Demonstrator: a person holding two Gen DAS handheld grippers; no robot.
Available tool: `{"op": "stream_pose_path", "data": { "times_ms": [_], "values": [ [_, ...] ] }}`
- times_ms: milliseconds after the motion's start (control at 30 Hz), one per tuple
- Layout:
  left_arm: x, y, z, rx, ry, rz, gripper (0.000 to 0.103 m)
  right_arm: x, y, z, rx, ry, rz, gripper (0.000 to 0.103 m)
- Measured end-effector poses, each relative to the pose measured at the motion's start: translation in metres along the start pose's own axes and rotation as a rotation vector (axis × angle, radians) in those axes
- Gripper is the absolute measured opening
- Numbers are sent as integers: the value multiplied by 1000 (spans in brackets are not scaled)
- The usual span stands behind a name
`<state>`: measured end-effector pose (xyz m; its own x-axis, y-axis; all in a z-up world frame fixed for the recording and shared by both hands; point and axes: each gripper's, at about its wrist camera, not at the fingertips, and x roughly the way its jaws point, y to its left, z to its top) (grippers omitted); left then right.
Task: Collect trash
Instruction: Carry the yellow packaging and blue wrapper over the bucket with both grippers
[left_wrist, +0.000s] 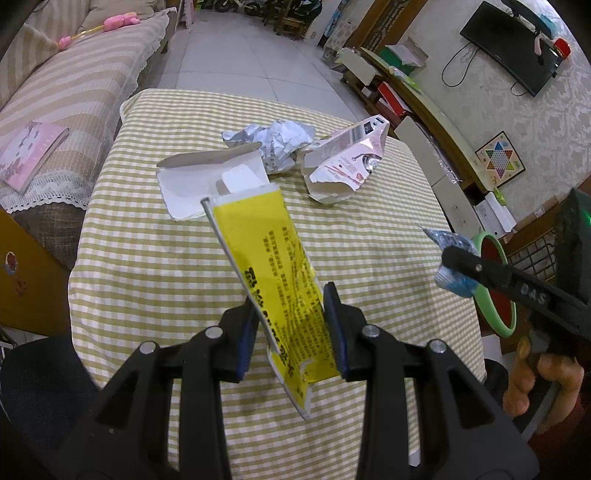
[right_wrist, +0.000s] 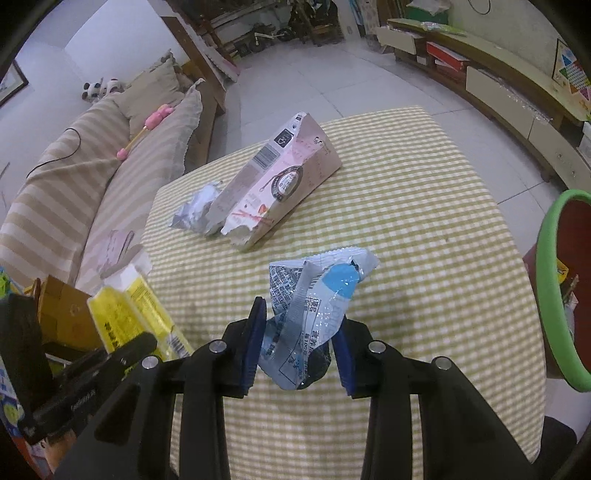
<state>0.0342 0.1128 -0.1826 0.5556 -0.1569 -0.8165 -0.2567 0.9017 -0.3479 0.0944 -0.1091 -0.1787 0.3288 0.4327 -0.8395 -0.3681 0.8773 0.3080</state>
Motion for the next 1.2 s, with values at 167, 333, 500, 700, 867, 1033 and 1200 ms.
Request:
{"op": "stream_pose_path", "data": {
  "times_ms": [167,333,500,700,867,1033,1200],
  "values": [
    [-4,-4,0,4,-9,-2,33,-9,-1,-9,13,-7,-9,35],
    [-6,-10,0,18,-15,2,33,-17,-4,-17,20,-14,-11,35],
    [-7,-14,-1,27,-18,-4,33,-23,-11,-23,56,-19,1,36],
    [-10,-20,0,40,-27,-9,33,-30,-13,-25,68,-29,6,36],
    [-11,-23,-1,50,-27,-13,33,-37,-14,-28,62,-45,-5,36],
    [-12,-27,-2,59,-28,-16,33,-42,-20,-31,74,-55,-7,36],
    [-14,-32,-1,71,-34,-22,33,-47,-25,-34,83,-64,-10,36]
  ]
}}
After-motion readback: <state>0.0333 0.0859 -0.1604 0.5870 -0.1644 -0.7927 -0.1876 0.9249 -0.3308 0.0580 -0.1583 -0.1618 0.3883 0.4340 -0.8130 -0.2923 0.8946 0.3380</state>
